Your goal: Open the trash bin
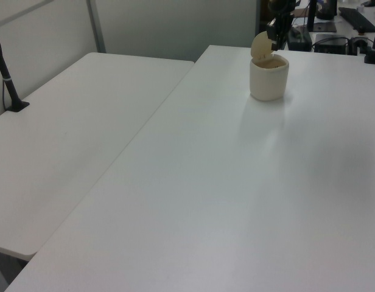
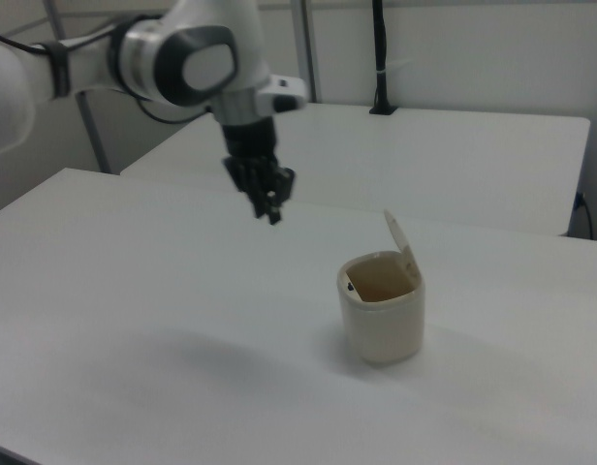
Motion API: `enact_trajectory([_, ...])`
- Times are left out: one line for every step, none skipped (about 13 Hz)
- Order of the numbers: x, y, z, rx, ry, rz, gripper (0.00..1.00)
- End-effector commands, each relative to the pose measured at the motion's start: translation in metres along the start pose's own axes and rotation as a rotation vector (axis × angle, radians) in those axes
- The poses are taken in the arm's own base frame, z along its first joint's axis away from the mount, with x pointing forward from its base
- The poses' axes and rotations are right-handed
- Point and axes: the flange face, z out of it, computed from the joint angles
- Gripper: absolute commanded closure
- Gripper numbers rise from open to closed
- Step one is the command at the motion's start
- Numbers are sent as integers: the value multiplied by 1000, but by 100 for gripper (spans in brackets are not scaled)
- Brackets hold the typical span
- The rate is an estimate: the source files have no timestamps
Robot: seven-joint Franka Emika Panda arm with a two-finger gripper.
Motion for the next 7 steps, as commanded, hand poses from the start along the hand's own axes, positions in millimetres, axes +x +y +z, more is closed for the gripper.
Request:
enact_trajectory([-35, -79, -24, 2, -47, -137, 0])
enact_trajectory([-39, -92, -28, 6, -42, -160, 0])
enact_trajectory([-44, -101, -31, 6, -52, -175, 0])
enact_trajectory([-50, -99, -38, 15, -60, -171, 0])
enact_trajectory([-53, -100, -38, 16, -78, -171, 0])
enact_trajectory([-54, -99, -38, 16, -82, -171, 0])
enact_trajectory([-53, -98, -38, 17, -82, -168, 0])
